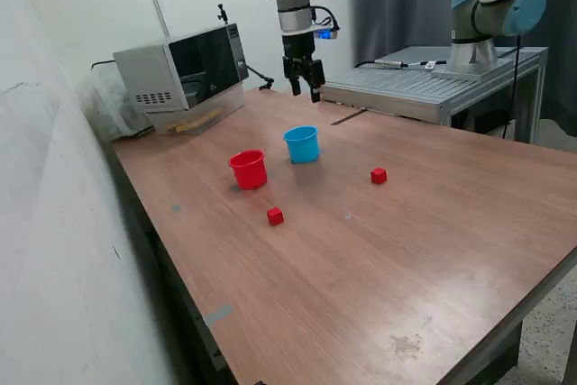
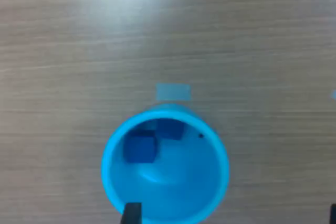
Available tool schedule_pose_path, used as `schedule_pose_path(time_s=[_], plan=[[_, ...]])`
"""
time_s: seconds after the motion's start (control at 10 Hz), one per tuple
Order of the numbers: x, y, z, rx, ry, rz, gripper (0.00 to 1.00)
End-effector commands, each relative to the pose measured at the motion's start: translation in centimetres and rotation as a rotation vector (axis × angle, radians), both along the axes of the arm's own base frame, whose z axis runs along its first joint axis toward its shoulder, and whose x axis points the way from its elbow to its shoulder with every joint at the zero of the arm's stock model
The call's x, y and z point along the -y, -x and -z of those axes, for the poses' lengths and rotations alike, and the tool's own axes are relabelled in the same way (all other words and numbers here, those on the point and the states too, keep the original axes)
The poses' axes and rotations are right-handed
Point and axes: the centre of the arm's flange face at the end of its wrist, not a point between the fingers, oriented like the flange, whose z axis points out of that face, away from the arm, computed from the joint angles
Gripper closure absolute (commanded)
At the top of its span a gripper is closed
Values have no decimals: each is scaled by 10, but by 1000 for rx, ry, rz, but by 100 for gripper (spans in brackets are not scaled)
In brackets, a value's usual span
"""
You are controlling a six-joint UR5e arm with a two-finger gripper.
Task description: Place red objects in the red bin, and blue objects in the blue bin.
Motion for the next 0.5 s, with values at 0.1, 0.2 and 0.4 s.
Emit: schedule_pose_path(time_s=[0.1,0.2,0.4], plan=[[85,-47,-71,-12,2,-120,0],[115,-63,-90,-19,5,-166,0],[170,-90,-108,-40,6,-231,0]])
